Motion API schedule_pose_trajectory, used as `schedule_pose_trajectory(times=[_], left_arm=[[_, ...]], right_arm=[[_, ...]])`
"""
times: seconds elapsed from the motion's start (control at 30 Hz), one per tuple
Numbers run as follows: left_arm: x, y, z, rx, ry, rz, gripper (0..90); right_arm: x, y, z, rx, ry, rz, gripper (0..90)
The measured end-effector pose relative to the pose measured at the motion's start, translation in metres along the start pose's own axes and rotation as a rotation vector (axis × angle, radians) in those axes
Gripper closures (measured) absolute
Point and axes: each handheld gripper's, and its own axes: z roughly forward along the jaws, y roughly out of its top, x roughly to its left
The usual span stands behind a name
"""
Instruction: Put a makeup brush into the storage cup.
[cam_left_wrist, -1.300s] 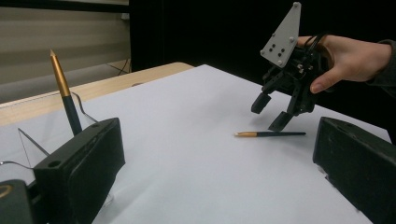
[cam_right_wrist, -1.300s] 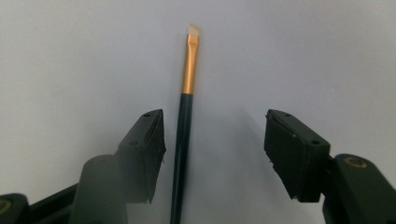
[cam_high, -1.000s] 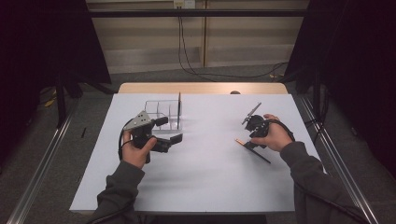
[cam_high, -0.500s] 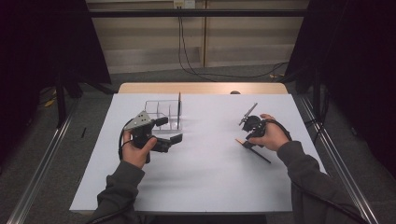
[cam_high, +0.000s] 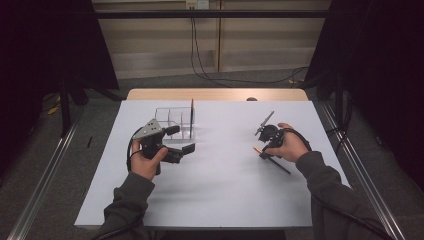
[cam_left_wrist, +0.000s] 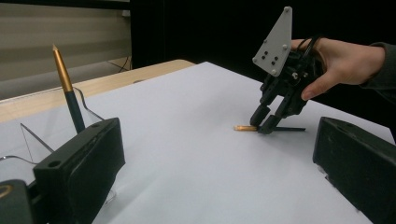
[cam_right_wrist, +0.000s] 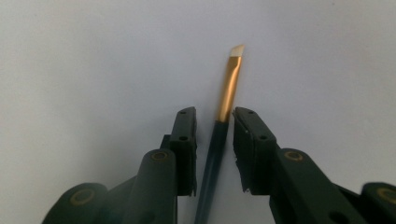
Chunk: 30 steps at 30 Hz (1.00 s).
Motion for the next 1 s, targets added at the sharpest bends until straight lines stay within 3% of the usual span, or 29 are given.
schedule_pose_trajectory(times=[0.37, 0.4, 0.53, 0.6, 0.63, 0.67, 0.7, 1.0], left_arm=[[-0.003, 0.002, 0.001, -0.002, 0.0, 0.004, 1.8], [-0.003, 0.002, 0.001, 0.001, 0.007, 0.006, 1.8], [-0.003, 0.002, 0.002, 0.0, -0.001, 0.011, 1.8], [-0.003, 0.002, 0.002, 0.002, -0.002, 0.011, 1.8], [-0.003, 0.002, 0.002, 0.002, 0.0, 0.012, 1.8], [-0.003, 0.002, 0.002, -0.002, 0.0, 0.01, 1.8], [-0.003, 0.003, 0.002, 0.006, 0.001, 0.02, 1.8], [-0.004, 0.003, 0.003, 0.003, -0.002, 0.021, 1.8]], right_arm=[[-0.001, -0.015, -0.006, -0.019, 0.007, 0.009, 67.8], [0.0, -0.016, -0.006, -0.02, 0.008, 0.025, 67.8], [-0.001, -0.022, -0.007, -0.019, 0.007, 0.02, 68.0], [0.001, -0.025, -0.009, -0.009, 0.008, 0.045, 68.0], [-0.001, -0.027, -0.009, -0.011, 0.008, 0.024, 68.5], [0.001, -0.028, -0.01, -0.005, 0.012, 0.048, 69.2], [0.0, -0.03, -0.011, -0.003, 0.009, 0.033, 69.2], [0.002, -0.042, -0.018, 0.007, 0.01, 0.07, 71.1]])
